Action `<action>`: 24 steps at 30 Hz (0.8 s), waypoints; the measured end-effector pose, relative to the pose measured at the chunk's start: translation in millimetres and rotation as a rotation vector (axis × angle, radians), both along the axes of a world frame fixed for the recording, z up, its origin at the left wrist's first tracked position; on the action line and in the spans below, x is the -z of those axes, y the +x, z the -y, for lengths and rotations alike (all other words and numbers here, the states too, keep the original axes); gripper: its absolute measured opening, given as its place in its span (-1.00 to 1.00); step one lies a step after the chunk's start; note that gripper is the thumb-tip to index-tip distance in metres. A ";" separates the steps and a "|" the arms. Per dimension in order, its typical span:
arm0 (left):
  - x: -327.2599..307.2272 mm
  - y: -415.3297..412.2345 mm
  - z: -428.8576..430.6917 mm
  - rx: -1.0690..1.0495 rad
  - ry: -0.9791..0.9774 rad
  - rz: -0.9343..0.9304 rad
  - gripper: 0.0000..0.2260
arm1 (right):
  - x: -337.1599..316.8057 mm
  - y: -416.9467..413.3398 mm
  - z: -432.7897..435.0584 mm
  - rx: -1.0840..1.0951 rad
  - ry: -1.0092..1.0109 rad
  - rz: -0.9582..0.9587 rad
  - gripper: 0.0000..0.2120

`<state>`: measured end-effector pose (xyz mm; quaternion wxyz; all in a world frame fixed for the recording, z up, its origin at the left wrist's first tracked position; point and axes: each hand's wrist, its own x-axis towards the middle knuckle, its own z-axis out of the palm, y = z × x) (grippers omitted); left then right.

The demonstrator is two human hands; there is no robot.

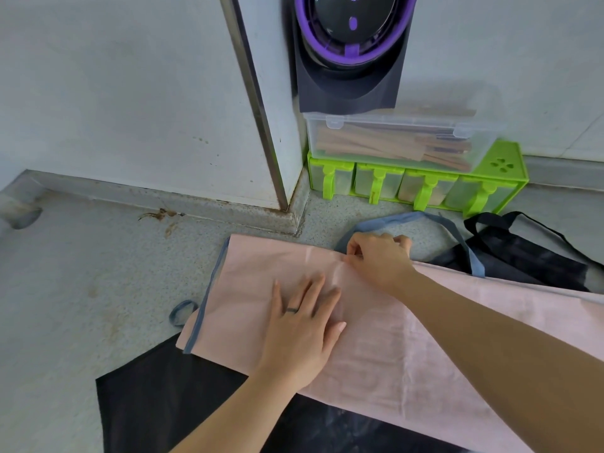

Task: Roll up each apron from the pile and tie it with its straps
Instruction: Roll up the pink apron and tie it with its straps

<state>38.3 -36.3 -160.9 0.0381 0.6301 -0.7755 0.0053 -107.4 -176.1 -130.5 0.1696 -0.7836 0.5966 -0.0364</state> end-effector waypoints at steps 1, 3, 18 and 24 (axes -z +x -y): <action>1.7 0.3 -0.5 -0.006 0.017 -0.002 -0.54 | 2.0 0.4 -1.2 0.006 -0.037 0.006 -0.91; 3.6 -0.6 -0.6 -0.021 0.040 -0.006 -0.53 | 5.2 -1.8 -7.6 0.015 -0.112 0.019 -0.89; 2.2 -2.8 0.6 -0.076 0.104 0.014 -0.50 | 24.3 -120.0 -84.7 0.148 -0.150 -0.045 -0.33; -0.9 -4.7 1.3 -0.084 0.129 0.040 -0.50 | 25.6 -171.9 -69.2 0.181 -0.211 0.109 -0.44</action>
